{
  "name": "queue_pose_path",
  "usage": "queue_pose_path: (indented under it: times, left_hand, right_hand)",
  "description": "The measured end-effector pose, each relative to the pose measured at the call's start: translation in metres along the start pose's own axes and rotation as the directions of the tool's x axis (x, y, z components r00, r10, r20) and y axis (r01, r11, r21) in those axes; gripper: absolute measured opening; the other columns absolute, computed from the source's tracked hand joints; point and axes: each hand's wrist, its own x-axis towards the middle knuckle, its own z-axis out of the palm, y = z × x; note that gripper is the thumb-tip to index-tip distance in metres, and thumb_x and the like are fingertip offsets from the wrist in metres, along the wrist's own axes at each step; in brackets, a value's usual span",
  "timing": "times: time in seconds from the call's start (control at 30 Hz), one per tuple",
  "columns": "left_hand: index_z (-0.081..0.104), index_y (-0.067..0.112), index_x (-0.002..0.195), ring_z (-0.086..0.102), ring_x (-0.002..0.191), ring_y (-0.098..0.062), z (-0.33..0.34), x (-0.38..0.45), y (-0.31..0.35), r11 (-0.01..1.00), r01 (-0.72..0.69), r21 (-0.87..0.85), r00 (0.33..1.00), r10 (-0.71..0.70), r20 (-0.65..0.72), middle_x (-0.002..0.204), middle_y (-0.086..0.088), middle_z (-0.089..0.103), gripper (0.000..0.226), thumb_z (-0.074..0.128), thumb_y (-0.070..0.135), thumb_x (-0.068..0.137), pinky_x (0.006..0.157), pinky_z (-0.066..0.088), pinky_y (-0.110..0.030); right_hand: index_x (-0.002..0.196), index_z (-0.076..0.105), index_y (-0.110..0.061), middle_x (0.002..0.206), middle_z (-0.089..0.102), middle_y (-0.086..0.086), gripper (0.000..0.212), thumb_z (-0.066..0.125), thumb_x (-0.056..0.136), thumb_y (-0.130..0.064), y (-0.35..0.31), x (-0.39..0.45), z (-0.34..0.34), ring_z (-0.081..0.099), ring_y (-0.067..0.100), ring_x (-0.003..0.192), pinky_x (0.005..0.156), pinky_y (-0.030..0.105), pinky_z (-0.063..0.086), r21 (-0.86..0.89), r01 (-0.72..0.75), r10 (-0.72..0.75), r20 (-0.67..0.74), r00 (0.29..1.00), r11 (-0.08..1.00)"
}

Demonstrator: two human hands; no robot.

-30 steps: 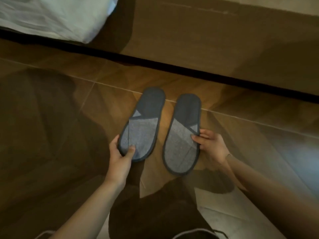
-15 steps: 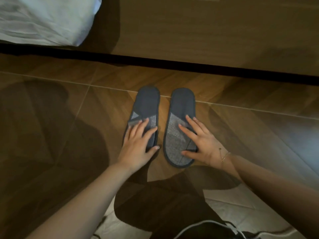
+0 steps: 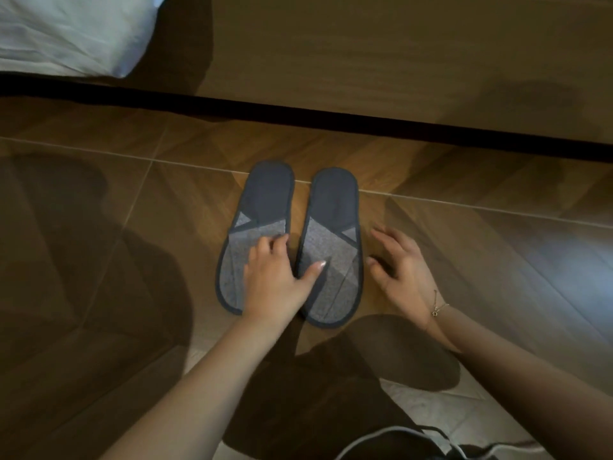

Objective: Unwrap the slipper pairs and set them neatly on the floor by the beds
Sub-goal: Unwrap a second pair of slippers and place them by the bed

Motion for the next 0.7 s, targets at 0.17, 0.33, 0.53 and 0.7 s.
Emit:
queue_pose_path:
  times: [0.17,0.33,0.53,0.7]
  left_hand:
    - [0.034,0.013,0.141,0.034,0.125,-0.025,0.023,0.010,0.021,0.977,0.181,-0.111,0.980,-0.188,-0.058,0.133,-0.007,0.032,0.086,0.076,0.045,0.073,0.106,0.035,-0.038]
    - [0.050,0.020,0.122,0.033,0.128,-0.026,0.022,0.024,0.025,0.930,0.296,-0.219,0.954,-0.296,0.034,0.131,-0.004,0.033,0.064,0.082,0.037,0.068,0.105,0.032,-0.039]
    - [0.049,0.017,0.118,0.040,0.125,-0.025,0.017,0.029,0.018,0.900,0.278,-0.335,0.960,-0.252,0.121,0.131,-0.007,0.039,0.062,0.084,0.028,0.068,0.105,0.038,-0.038]
    - [0.037,0.031,0.092,0.062,0.106,-0.024,0.008,0.022,0.023,0.626,0.211,-0.751,0.977,-0.143,0.155,0.114,-0.011,0.059,0.044,0.074,0.011,0.079,0.086,0.054,-0.040]
  right_hand:
    - [0.145,0.037,-0.021,0.158,0.020,-0.001,0.057,0.055,0.093,-0.035,0.015,-0.010,0.012,0.008,0.019,0.147,0.120,0.038,0.012,-0.137,0.101,-0.080,0.152,0.985,0.985]
    - [0.146,0.035,-0.022,0.159,0.019,0.001,0.062,0.049,0.092,-0.048,0.024,-0.010,0.018,0.005,0.020,0.148,0.119,0.034,0.008,-0.154,0.128,-0.105,0.148,0.983,0.980]
    - [0.147,0.033,-0.023,0.159,0.017,0.000,0.064,0.039,0.091,-0.054,0.030,-0.012,0.026,0.004,0.022,0.148,0.119,0.039,0.011,-0.137,0.143,-0.126,0.127,0.984,0.980]
    - [0.145,0.032,-0.032,0.158,0.010,-0.009,0.064,0.044,0.086,-0.054,0.023,-0.012,0.027,-0.005,0.019,0.147,0.118,0.036,0.003,-0.108,0.110,-0.094,0.144,0.985,0.988]
